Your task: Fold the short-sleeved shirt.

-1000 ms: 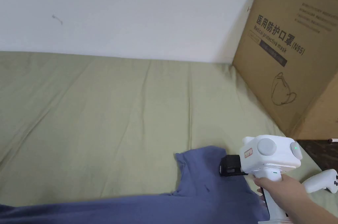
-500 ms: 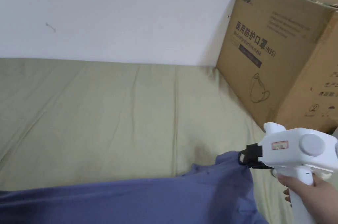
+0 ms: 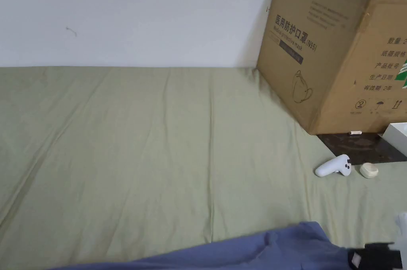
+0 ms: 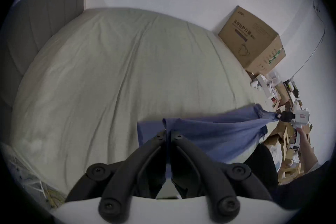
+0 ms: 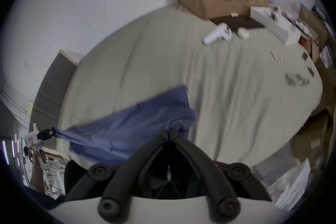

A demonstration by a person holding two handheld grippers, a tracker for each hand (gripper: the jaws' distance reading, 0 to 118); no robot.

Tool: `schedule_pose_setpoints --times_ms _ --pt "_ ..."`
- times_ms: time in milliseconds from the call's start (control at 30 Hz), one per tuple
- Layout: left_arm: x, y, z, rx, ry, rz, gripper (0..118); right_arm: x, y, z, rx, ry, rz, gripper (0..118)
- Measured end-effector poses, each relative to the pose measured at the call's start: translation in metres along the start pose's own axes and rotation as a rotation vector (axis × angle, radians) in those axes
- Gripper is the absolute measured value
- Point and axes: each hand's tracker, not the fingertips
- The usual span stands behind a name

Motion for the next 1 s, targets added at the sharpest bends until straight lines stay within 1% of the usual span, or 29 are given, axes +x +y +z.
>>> schedule_pose_setpoints --times_ms 67,167,200,333,367,400,433,467,500,533,600,700,733,767,867,900,933,967,1000 --pt "-0.009 -0.024 -0.007 -0.049 0.002 0.042 3 0.007 -0.018 -0.016 -0.041 -0.025 -0.018 0" --pt "-0.011 -0.047 -0.015 -0.094 0.019 0.060 3 0.008 -0.040 -0.036 -0.067 -0.045 -0.016 0" --pt "-0.012 -0.053 -0.019 -0.105 0.022 0.062 3 0.008 -0.039 -0.041 -0.071 -0.054 -0.014 0" --pt "-0.007 -0.059 -0.023 -0.133 0.033 0.080 4 0.004 -0.040 -0.055 -0.078 -0.083 -0.053 1" --pt "-0.004 -0.059 -0.020 -0.125 0.031 0.089 8 -0.002 -0.040 -0.053 -0.063 -0.097 -0.051 8" --pt "-0.001 -0.057 -0.016 -0.105 0.030 0.099 23 -0.009 -0.040 -0.050 -0.043 -0.118 -0.039 26" --pt "-0.001 -0.053 -0.011 -0.075 0.043 0.099 42 -0.015 -0.036 -0.047 -0.016 -0.144 -0.014 48" --pt "0.003 -0.049 -0.005 -0.049 0.045 0.098 67 -0.022 -0.031 -0.043 0.009 -0.157 0.015 76" --pt "0.007 -0.045 0.000 -0.026 0.045 0.099 101 -0.032 -0.027 -0.039 0.033 -0.152 0.040 106" --pt "0.011 -0.041 0.005 -0.001 0.039 0.103 117 -0.044 -0.023 -0.034 0.056 -0.144 0.067 117" --pt "0.022 -0.031 0.019 0.098 0.006 0.095 117 -0.068 -0.011 -0.018 0.125 -0.141 0.122 118" --pt "0.044 -0.016 0.030 0.178 0.041 0.055 117 -0.110 0.004 -0.006 0.220 -0.152 0.205 118" --pt "0.054 -0.013 0.031 0.215 0.060 0.028 117 -0.120 0.008 -0.008 0.257 -0.174 0.224 118" --pt "0.065 -0.010 0.032 0.241 0.094 0.004 117 -0.134 0.011 -0.009 0.279 -0.199 0.231 118" --pt "0.093 -0.003 0.021 0.263 0.164 -0.048 116 -0.167 0.020 -0.022 0.267 -0.186 0.230 118" --pt "0.100 -0.002 0.016 0.263 0.183 -0.056 116 -0.177 0.020 -0.027 0.277 -0.202 0.233 118" --pt "0.106 0.000 0.009 0.249 0.224 -0.051 114 -0.185 0.020 -0.032 0.295 -0.220 0.232 117" --pt "0.111 0.004 -0.001 0.230 0.227 -0.045 107 -0.193 0.021 -0.037 0.292 -0.213 0.243 113" --pt "0.114 0.005 -0.007 0.231 0.217 -0.044 86 -0.200 0.022 -0.043 0.288 -0.216 0.258 101"
